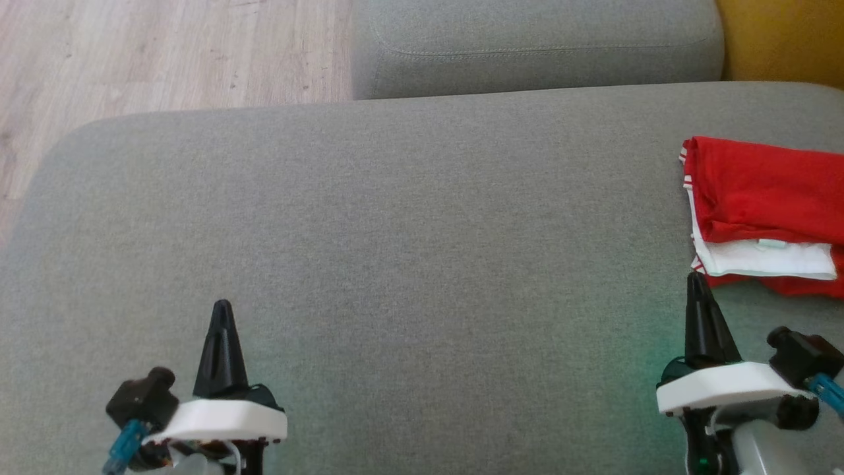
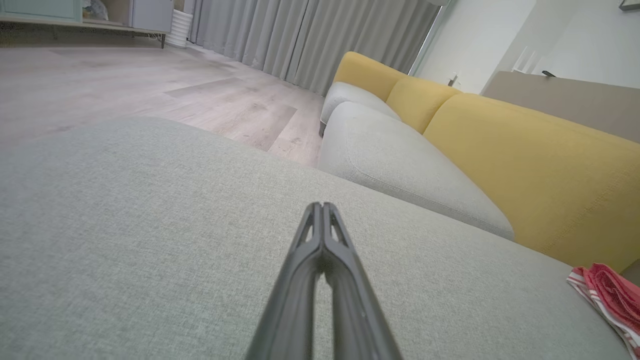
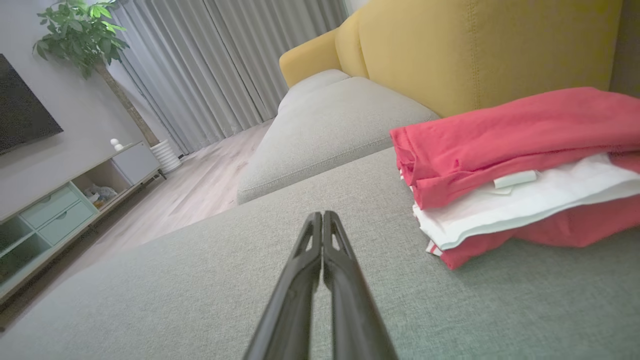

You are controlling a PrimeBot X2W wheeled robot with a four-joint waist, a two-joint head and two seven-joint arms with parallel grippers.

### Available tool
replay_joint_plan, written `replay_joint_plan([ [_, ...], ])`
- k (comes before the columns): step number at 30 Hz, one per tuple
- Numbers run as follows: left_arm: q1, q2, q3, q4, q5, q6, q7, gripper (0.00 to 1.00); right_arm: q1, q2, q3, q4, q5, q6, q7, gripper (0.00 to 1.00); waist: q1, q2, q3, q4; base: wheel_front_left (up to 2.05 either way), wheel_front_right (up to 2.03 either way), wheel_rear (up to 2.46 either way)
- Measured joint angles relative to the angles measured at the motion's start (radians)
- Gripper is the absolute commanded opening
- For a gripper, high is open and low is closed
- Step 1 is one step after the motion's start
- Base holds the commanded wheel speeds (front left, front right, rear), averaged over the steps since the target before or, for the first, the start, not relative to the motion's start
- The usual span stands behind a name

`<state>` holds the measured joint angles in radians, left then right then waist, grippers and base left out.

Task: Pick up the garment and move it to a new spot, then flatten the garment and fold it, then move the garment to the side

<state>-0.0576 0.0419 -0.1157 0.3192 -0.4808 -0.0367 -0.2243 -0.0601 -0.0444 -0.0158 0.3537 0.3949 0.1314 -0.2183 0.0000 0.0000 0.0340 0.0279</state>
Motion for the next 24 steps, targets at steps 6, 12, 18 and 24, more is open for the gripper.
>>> replay_joint_plan([
  [6, 0.000, 0.000, 0.012, -0.001, -0.060, -0.007, 0.016, 0.00, 0.000, 0.000, -0.006, -0.001, 0.063, 0.000, 0.017, 0.00, 0.0000, 0.0000, -0.002, -0.001, 0.00, 0.00, 0.00],
  [12, 0.000, 0.000, 0.021, -0.003, -0.118, -0.008, 0.036, 0.00, 0.000, 0.000, -0.014, -0.006, 0.127, 0.000, 0.034, 0.00, 0.0000, 0.0000, -0.003, -0.003, 0.00, 0.00, 0.00],
  [18, 0.000, 0.000, 0.028, -0.004, -0.177, -0.016, 0.050, 0.00, 0.000, 0.000, -0.020, -0.008, 0.189, 0.000, 0.052, 0.00, 0.0000, 0.0000, -0.005, -0.004, 0.00, 0.00, 0.00],
  [24, 0.000, 0.000, 0.040, -0.005, -0.226, -0.017, 0.066, 0.00, 0.000, 0.000, -0.023, -0.014, 0.241, 0.000, 0.064, 0.00, 0.0000, 0.0000, -0.006, -0.006, 0.00, 0.00, 0.00],
])
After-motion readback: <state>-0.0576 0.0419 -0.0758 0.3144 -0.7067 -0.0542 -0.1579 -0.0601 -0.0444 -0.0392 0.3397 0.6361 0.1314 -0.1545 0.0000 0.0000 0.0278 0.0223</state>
